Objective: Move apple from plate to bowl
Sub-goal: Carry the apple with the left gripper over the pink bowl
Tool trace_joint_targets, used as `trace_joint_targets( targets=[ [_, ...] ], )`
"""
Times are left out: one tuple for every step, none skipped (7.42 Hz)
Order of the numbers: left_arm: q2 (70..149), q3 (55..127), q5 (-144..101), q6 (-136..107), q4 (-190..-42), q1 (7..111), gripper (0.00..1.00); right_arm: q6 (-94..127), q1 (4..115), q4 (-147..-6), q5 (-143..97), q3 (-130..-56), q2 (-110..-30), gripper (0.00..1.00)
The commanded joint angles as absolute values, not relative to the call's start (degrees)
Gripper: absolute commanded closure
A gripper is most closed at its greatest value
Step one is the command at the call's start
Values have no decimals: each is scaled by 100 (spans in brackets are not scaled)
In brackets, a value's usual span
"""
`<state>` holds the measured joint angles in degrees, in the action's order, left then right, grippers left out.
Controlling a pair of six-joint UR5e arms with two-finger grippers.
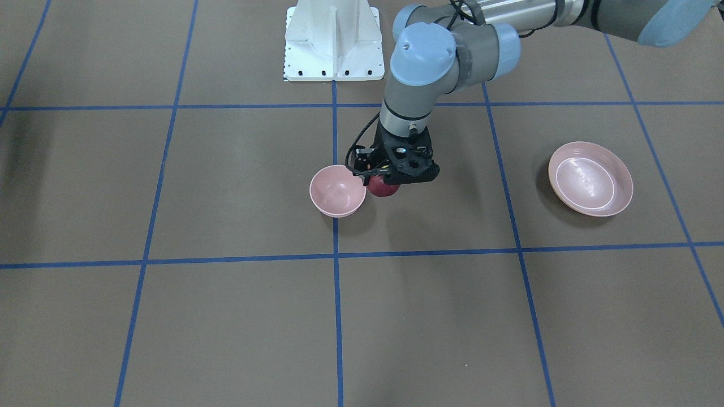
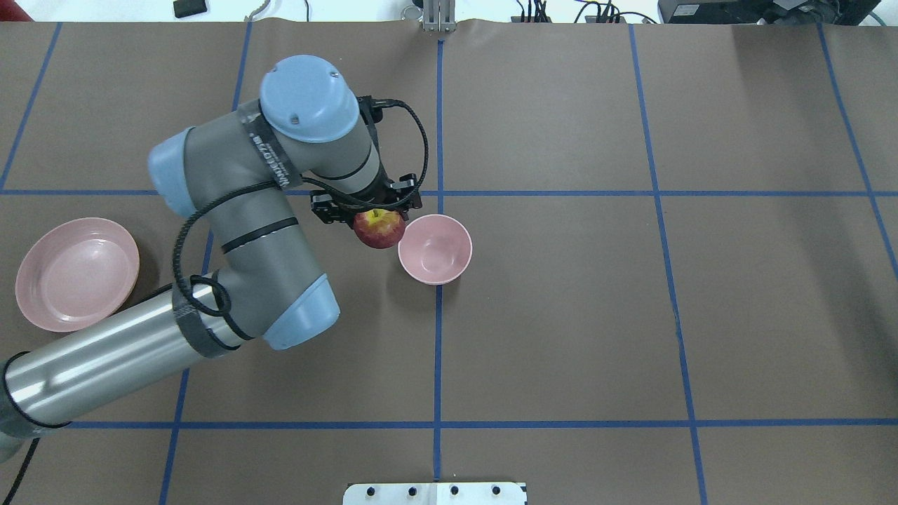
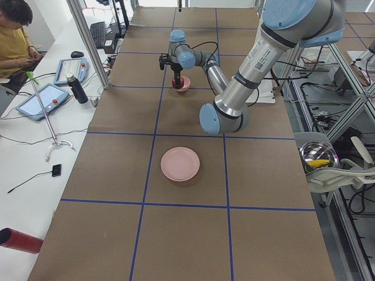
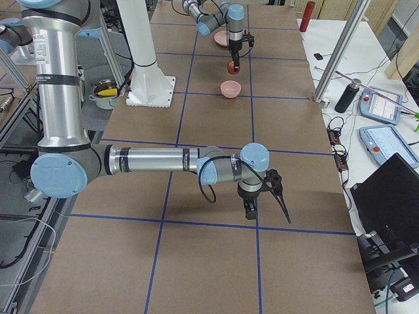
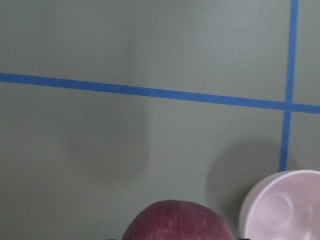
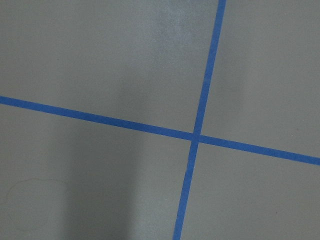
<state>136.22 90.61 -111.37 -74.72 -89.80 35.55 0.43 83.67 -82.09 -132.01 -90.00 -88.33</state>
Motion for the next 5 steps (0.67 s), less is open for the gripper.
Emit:
trace_joint_targets(
  targets=[
    [14359, 8221, -10785, -7813, -9009, 3279, 83, 44, 8358, -8209, -13201, -9000, -8833, 0],
    [14492, 8096, -10775, -7822, -9000, 3148, 83, 44, 8367, -8209, -13201, -9000, -8833, 0],
    [14484, 8051, -10767, -7822, -9000, 3086, 83, 44, 8367, -8209, -13201, -9000, -8833, 0],
    [14467, 8007, -10636, -7814, -9000, 3033, 83, 44, 8358, -8209, -13201, -8991, -8833, 0],
    [14467, 7833, -10539, -7805, -9017, 2980, 83, 44, 8358, -8209, -13201, -8991, -8833, 0]
  ],
)
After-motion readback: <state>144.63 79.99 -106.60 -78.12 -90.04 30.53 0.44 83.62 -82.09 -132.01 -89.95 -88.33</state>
